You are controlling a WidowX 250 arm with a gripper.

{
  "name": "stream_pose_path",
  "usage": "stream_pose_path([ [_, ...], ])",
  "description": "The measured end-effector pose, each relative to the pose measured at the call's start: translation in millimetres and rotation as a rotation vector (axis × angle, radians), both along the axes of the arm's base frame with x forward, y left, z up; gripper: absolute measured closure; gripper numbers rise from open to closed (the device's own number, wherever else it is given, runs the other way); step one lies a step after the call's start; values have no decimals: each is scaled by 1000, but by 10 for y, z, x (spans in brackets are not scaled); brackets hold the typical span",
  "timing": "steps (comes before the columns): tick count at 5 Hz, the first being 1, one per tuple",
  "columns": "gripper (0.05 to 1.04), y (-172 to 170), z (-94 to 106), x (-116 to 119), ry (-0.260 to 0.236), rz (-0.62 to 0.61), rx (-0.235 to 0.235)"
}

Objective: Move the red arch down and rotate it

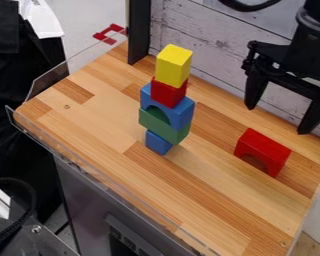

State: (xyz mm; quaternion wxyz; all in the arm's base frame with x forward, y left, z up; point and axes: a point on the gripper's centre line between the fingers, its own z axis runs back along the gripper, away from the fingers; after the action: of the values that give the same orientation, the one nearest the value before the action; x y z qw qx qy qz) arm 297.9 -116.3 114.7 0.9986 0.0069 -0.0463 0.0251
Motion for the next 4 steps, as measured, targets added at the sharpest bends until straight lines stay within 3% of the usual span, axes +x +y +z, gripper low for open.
stream_pose_path([
  [1,85,8,-126,-32,39,1,13],
  [2,85,-85,-191,59,-35,-6,-49],
  [4,85,-76,-335,179,-71,151,-15],
])
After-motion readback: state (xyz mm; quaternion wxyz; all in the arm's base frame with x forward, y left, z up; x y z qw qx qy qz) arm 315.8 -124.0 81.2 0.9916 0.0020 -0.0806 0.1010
